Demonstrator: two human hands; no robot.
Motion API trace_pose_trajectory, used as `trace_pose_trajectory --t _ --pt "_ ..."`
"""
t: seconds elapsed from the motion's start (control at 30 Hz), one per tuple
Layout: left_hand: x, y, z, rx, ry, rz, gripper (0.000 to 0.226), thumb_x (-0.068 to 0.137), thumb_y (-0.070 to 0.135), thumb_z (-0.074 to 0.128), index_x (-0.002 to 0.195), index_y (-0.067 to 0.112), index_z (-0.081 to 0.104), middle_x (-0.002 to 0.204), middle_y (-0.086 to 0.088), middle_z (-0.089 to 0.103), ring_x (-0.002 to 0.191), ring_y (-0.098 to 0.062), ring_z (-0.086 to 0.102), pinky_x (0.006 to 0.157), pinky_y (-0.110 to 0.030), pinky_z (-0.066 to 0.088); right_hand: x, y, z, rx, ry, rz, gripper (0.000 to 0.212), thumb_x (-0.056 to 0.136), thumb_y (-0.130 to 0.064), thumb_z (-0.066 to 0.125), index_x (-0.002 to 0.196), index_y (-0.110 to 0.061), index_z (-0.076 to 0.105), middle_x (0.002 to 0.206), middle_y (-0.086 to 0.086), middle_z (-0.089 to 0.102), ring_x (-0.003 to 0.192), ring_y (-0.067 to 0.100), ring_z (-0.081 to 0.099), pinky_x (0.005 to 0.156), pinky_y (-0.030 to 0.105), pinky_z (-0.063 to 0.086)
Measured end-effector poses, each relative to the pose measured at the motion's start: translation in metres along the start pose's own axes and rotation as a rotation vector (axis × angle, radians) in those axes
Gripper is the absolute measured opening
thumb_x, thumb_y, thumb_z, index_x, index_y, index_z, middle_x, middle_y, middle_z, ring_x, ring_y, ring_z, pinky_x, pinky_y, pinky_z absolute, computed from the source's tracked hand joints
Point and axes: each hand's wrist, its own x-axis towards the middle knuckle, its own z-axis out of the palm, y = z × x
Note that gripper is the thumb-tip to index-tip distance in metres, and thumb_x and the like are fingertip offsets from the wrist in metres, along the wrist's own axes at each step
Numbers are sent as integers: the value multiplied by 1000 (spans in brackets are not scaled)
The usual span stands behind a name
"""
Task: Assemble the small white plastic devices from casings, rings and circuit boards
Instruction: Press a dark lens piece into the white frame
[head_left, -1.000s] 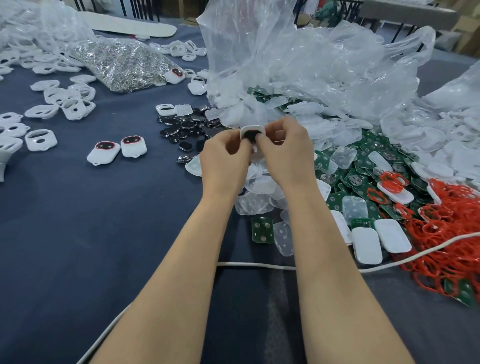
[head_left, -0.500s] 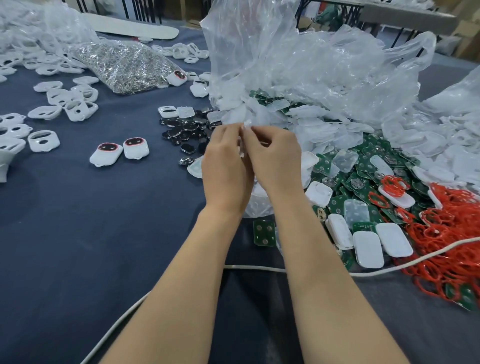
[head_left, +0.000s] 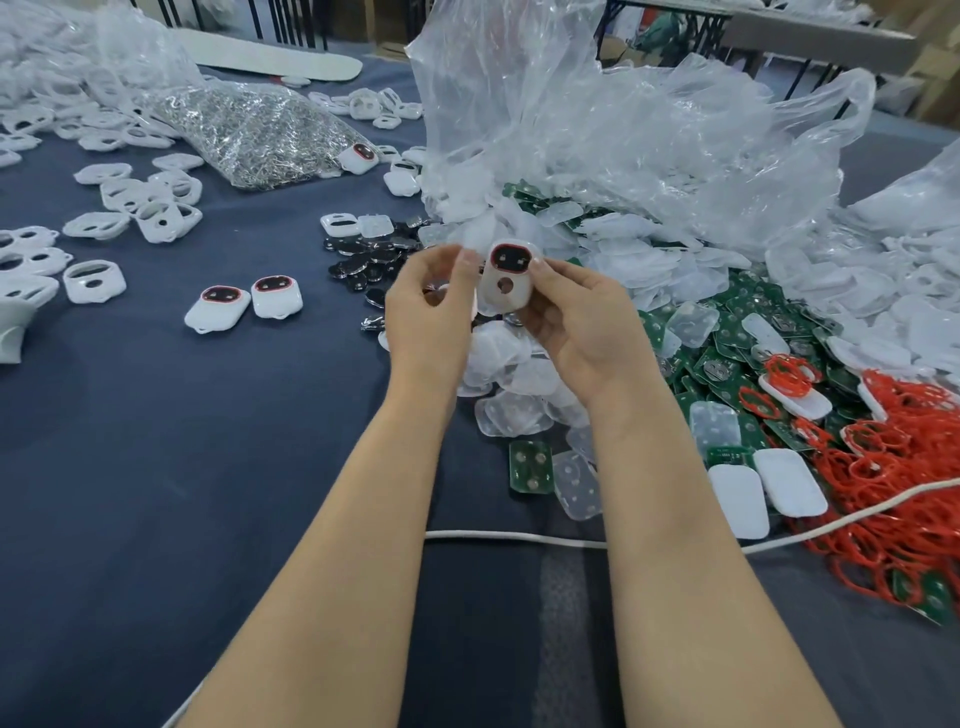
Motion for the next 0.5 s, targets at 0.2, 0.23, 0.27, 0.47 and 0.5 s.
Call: trace_pose_trajectory --t 0.2,0.23,0.27,0.47,0.5 --pt "1 8 0 -368 -168 -321 17 96 23 58 82 14 62 78 -1 64 72 -12 58 60 -16 49 -3 -3 0 65 -71 70 14 96 -6 50 89 -4 61 82 10 62 73 16 58 69 23 52" --pt "1 9 -1 -390 -182 -326 16 96 22 57 84 13 63 79 -2 64 70 -12 57 59 -16 48 -3 -3 0 65 -75 81 13 96 -7 49 91 -5 61 82 9 62 72 16 57 67 22 50" --pt "2 10 -2 -412 -194 -330 15 96 21 56 86 11 63 79 -3 63 68 -12 56 58 -16 47 -3 -3 0 65 -79 94 12 97 -8 49 93 -5 60 82 8 61 71 15 56 66 22 49" --pt "1 10 -2 -438 -199 -345 13 96 20 57 87 12 61 83 -4 64 70 -12 57 62 -18 48 -3 -2 -1 72 -91 117 12 96 -9 52 90 -8 62 80 5 62 69 13 56 65 21 45" --pt "1 8 -2 -392 -159 -315 10 95 20 59 89 13 61 86 -4 64 74 -13 59 66 -20 51 -2 -2 -1 55 -80 110 12 95 -10 52 89 -9 63 80 5 63 70 13 56 67 23 45"
